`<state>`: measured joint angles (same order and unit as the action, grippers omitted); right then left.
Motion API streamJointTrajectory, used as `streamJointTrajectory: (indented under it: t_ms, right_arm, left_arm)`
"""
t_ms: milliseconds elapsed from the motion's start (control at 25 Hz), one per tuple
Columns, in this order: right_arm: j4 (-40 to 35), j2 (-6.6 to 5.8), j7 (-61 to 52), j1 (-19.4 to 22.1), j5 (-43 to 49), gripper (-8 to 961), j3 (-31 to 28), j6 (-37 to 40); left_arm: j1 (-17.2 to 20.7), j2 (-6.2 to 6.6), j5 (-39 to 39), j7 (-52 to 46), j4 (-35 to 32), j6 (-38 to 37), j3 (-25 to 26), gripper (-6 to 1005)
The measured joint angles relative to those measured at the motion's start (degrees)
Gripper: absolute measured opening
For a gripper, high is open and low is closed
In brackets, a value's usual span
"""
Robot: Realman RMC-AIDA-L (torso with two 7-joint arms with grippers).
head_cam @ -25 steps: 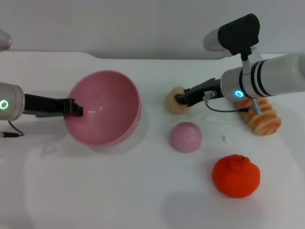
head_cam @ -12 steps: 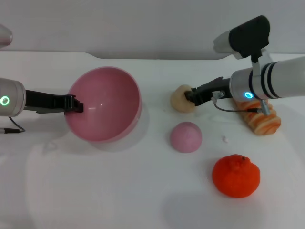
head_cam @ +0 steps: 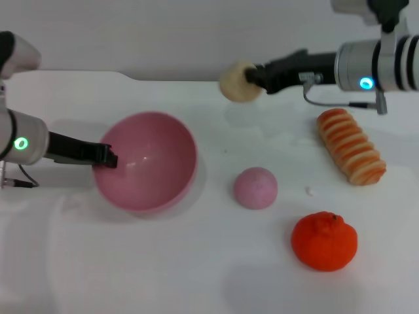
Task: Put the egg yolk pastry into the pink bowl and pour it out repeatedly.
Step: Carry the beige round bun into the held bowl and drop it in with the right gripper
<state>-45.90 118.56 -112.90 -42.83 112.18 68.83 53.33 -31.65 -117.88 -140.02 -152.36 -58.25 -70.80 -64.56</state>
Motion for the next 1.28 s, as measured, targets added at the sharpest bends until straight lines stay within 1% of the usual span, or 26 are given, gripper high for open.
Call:
streamJointTrajectory:
  t_ms: [40, 80, 120, 240, 360, 480, 560, 600, 760, 880, 1000, 1120, 1160, 1200, 1280]
  right_arm:
    - [-3.47, 0.01, 3.21, 0.37, -3.02, 55, -0.36, 5.26]
    - [-5.05, 0.03, 4.74, 0.50, -4.25, 54, -0.31, 7.90]
    - [-5.05, 0.03, 4.74, 0.50, -4.25, 53, -0.31, 7.90]
    - [-9.17, 0.13, 6.90, 0.37, -5.75, 51, 1.03, 14.29]
    - [-11.30, 0.15, 6.99, -0.77, -5.74, 50, 3.95, 18.92]
    - [-11.20, 0.17, 6.22, -2.14, -5.52, 49, 7.34, 20.72]
    - [-10.51, 0.24, 3.36, -3.31, -3.73, 48, 10.86, 20.40]
    - [-10.51, 0.24, 3.36, -3.31, -3.73, 49, 10.86, 20.40]
    - [-10.35, 0.42, -3.00, -4.56, 2.22, 53, 14.23, 17.44]
    - [-10.35, 0.47, -4.09, -4.60, 2.86, 152, 14.40, 16.70]
    - [-10.39, 0.47, -4.20, -4.18, 2.80, 252, 13.79, 16.49]
    - [-10.39, 0.45, -5.43, -3.33, 2.71, 379, 12.14, 14.92]
    - [-10.35, 0.46, -7.02, -1.97, 2.67, 379, 10.07, 12.46]
    - [-10.35, 0.46, -7.02, -1.97, 2.67, 378, 10.07, 12.46]
    - [-10.13, 0.46, -7.72, 0.09, 2.63, 377, 7.01, 10.05]
  left_arm:
    - [-0.60, 0.00, -0.86, -0.60, 0.49, 0.07, -0.58, -1]
    - [-1.44, -0.01, -1.98, -1.45, 1.36, 0.19, -1.60, -1]
    - [-1.99, -0.05, -2.57, -1.86, 1.86, 0.28, -2.09, -1]
    - [-3.86, -0.34, -3.65, -2.83, 2.95, 0.43, -3.62, -1]
    - [-5.05, -0.51, -3.62, -2.96, 2.97, 0.00, -4.12, -1]
    - [-6.45, -0.60, -3.45, -2.97, 2.63, -0.68, -4.58, -1]
    - [-7.41, -0.67, -3.36, -2.98, 2.44, -1.04, -4.65, -1]
    - [-7.41, -0.67, -3.36, -2.98, 2.44, -1.04, -4.65, -1]
    - [-7.77, -0.69, -3.19, -3.00, 1.79, -1.11, -4.69, -2]
    - [-7.75, -0.68, -3.14, -3.02, 1.68, -1.11, -4.68, -2]
    - [-7.51, -0.58, -3.15, -3.03, 1.63, -0.86, -4.52, -2]
    - [-6.99, -0.57, -3.12, -2.75, 1.55, 0.18, -4.50, -2]
    - [-6.82, -0.57, -3.05, -2.67, 1.46, 0.63, -4.55, -2]
    - [-6.18, -0.56, -2.78, -2.49, 0.99, 1.69, -4.76, -2]
    - [-3.94, -0.57, -1.09, -1.72, -0.89, 4.54, -6.01, -2]
